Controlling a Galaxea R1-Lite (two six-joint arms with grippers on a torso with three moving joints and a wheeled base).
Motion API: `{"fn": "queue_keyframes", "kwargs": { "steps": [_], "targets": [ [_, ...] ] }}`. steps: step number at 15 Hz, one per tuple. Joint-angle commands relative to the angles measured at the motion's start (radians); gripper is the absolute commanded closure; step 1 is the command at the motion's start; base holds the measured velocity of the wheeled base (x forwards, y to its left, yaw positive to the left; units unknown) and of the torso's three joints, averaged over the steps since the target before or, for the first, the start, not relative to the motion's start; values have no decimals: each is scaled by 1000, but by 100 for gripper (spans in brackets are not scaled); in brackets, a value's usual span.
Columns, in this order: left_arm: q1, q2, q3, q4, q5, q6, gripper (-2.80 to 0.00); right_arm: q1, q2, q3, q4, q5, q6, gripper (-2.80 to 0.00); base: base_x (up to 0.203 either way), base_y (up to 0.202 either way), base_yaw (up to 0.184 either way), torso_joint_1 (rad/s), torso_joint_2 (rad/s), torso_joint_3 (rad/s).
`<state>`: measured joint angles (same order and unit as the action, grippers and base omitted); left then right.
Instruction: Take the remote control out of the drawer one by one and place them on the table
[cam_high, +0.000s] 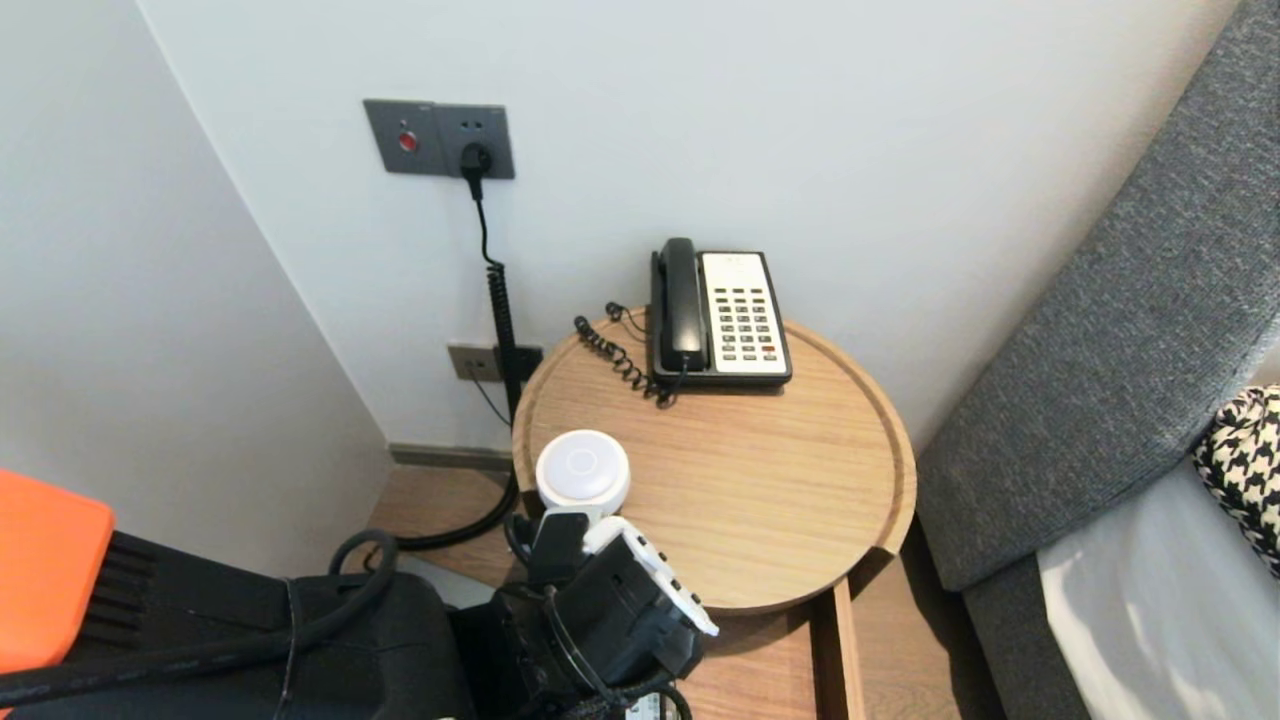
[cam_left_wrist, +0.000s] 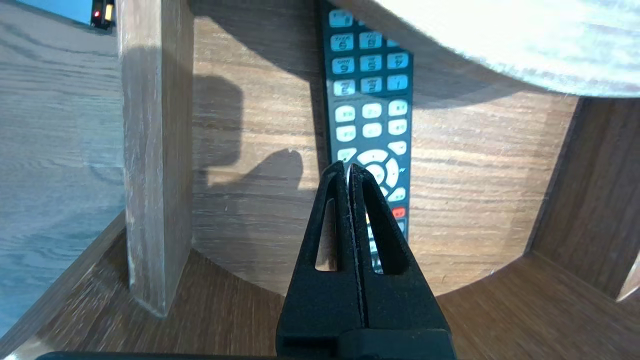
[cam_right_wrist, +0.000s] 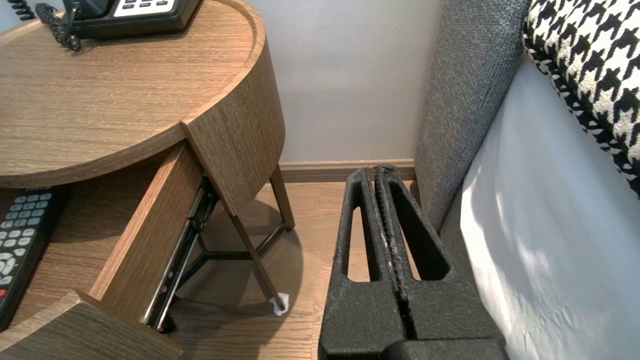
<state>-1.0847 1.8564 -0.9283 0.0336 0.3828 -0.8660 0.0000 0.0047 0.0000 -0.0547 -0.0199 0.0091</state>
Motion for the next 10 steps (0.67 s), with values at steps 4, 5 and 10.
{"fn": "queue_keyframes", "kwargs": {
  "steps": [4, 5, 10],
  "targets": [
    [-6, 85, -69, -1, 2, -11, -280, 0, 1, 26, -1, 0, 0, 0, 0, 0, 0, 0, 0, 0],
    [-6, 100, -78, -1, 2, -13, -280, -1, 1, 26, -1, 0, 0, 0, 0, 0, 0, 0, 0, 0],
    [-10, 155, -130, 0, 18, -31, -280, 0, 1, 26, -1, 0, 0, 0, 0, 0, 0, 0, 0, 0]
  ]
}}
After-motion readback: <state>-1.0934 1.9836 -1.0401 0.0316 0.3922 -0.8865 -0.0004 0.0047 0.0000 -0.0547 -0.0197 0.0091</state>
